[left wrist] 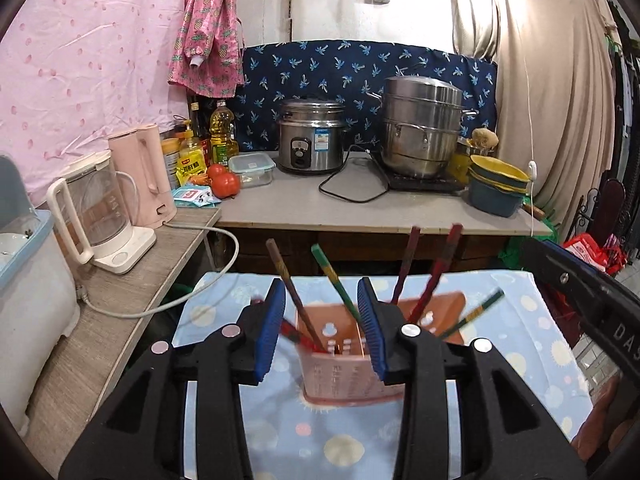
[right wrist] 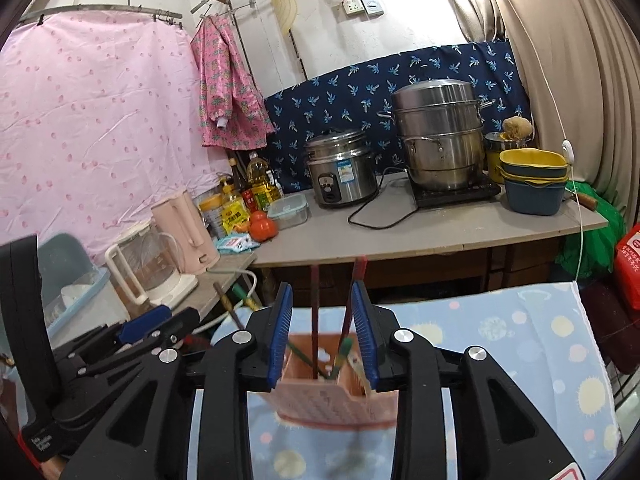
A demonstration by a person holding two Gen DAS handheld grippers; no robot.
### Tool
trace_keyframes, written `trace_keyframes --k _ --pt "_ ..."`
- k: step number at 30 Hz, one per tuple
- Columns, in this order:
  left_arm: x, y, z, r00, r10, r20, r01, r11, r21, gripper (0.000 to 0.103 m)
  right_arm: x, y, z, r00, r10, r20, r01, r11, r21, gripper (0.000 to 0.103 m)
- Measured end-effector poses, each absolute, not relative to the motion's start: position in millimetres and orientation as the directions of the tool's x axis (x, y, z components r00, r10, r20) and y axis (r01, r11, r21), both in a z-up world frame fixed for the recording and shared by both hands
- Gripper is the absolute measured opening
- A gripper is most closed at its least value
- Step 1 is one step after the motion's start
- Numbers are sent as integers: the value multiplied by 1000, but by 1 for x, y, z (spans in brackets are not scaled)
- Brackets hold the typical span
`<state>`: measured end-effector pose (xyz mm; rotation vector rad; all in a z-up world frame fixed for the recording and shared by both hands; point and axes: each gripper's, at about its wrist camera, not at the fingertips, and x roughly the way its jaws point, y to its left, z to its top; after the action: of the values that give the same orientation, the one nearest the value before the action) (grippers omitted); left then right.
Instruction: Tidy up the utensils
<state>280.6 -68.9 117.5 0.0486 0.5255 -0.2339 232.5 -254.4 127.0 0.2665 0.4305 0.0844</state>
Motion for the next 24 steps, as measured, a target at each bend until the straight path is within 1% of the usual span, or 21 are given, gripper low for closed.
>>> trace_keyframes --k 4,11,17,21,22,24 --pt "249 -67 110 831 -193 -522 229 973 6 36 200 -247 111 886 119 -447 -12 972 237 35" --pt "199 -62 81 798 -169 -579 216 976 12 36 150 -236 72 834 100 -543 17 978 206 35" --pt "170 -61 58 771 -161 -616 206 978 3 36 119 -221 53 809 58 -585 38 988 150 35" --pt "159 -61 50 753 -170 -636 207 978 -16 42 106 -211 50 799 31 -600 50 992 118 36" --pt "157 -61 49 754 -165 -636 203 979 -13 49 104 -210 50 797 31 -604 52 991 119 36" --pt "152 -60 48 758 -159 -633 195 981 -13 56 100 -208 49 789 28 -614 60 991 122 39"
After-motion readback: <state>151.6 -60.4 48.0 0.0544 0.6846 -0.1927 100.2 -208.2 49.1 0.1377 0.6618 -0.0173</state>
